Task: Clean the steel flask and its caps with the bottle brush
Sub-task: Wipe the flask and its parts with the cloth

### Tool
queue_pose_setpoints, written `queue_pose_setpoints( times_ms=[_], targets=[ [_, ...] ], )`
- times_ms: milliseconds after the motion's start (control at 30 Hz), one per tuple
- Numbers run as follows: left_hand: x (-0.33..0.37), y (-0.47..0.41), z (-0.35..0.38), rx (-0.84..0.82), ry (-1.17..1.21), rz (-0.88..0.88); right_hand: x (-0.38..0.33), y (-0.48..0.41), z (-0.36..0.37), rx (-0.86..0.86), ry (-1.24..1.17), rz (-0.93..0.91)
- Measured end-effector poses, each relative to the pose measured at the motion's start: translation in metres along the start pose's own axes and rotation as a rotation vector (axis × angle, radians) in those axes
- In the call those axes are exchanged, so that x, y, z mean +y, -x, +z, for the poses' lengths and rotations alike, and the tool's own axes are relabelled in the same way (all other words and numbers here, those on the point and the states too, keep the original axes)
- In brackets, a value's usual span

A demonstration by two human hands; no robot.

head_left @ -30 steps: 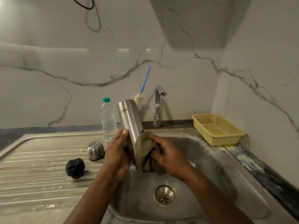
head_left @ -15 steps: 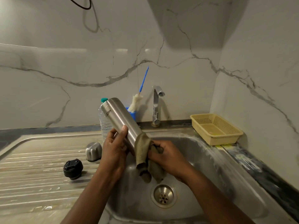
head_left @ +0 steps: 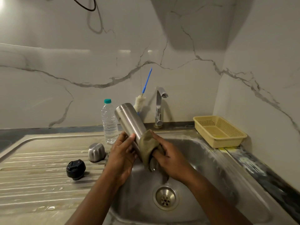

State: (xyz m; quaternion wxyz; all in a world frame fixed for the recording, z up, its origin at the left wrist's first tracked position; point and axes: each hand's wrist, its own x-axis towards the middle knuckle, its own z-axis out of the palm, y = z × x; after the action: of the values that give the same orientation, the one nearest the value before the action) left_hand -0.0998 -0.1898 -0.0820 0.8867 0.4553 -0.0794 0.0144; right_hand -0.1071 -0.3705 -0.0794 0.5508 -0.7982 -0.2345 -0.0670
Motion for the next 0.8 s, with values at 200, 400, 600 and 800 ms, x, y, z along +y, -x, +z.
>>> queue_pose_setpoints(
  times_ms=[200,400,600,800],
  targets=[
    [-0.008,0.006,0.008,-0.053,-0.216,-0.022,0.000,0.002,0.003,-0.018,-0.065,-0.037],
    [-0.010,0.013,0.010,-0.233,-0.275,-0.117,-0.004,-0.002,-0.005,0.106,-0.238,-0.047],
    [-0.007,0.018,0.012,-0.454,-0.380,-0.196,-0.005,-0.005,-0.030,0.247,-0.531,0.013],
    [-0.003,0.019,0.010,-0.521,-0.553,-0.156,-0.006,-0.007,-0.050,0.301,-0.504,-0.096]
  ],
)
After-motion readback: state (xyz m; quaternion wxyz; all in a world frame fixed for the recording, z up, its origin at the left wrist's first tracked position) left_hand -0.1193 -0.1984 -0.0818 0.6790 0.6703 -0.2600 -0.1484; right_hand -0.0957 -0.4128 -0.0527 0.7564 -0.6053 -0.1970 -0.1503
